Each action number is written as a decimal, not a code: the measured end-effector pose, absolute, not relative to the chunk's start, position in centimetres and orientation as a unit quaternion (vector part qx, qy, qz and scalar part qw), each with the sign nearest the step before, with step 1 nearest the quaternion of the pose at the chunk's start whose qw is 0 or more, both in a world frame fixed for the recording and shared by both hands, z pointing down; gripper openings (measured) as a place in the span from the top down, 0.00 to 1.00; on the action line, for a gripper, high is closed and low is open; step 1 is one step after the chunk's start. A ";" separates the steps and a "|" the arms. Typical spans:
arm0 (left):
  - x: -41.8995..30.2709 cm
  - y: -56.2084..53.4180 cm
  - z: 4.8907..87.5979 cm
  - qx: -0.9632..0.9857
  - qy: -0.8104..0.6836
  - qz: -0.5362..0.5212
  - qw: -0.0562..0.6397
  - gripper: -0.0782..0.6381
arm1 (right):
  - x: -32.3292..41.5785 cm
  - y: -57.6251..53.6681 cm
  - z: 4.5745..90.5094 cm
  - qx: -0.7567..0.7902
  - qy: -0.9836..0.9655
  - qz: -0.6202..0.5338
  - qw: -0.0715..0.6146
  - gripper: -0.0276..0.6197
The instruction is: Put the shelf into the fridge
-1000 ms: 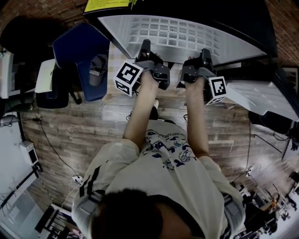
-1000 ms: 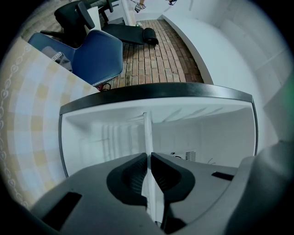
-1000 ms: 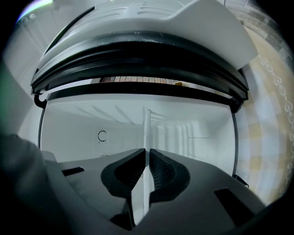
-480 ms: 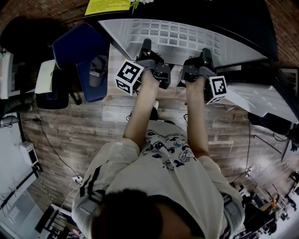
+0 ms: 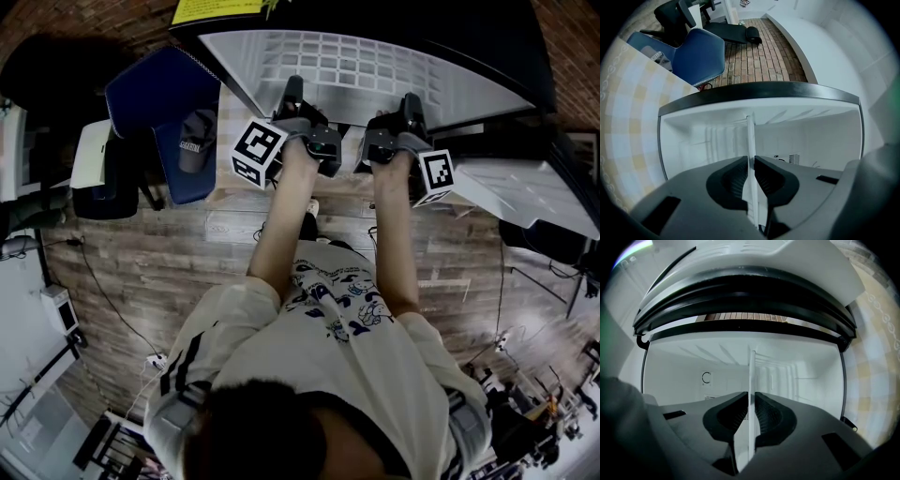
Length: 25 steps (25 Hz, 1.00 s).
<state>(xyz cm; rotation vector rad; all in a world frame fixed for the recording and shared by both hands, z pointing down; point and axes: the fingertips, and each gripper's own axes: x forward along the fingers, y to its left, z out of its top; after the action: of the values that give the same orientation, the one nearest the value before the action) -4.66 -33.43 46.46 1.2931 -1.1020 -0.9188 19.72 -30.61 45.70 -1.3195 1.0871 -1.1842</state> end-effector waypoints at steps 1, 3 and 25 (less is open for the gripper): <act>-4.8 -33.2 46.5 0.551 -0.469 -0.391 0.569 0.84 | 19.5 -30.4 45.7 -0.546 0.453 -0.491 0.505 0.88; -4.8 -32.6 46.5 0.552 -0.470 -0.388 0.570 0.84 | 19.2 -29.8 45.8 -0.546 0.457 -0.491 0.502 0.88; -1.5 -24.2 37.3 0.820 -0.537 -0.111 0.165 0.84 | 12.7 -22.3 37.9 -0.617 0.760 -0.155 0.135 0.88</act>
<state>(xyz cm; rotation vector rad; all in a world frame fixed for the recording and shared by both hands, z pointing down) -1.46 -24.23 37.34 2.3364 -1.5300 -0.3171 12.72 -22.33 37.90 -1.7877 2.2017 -0.4488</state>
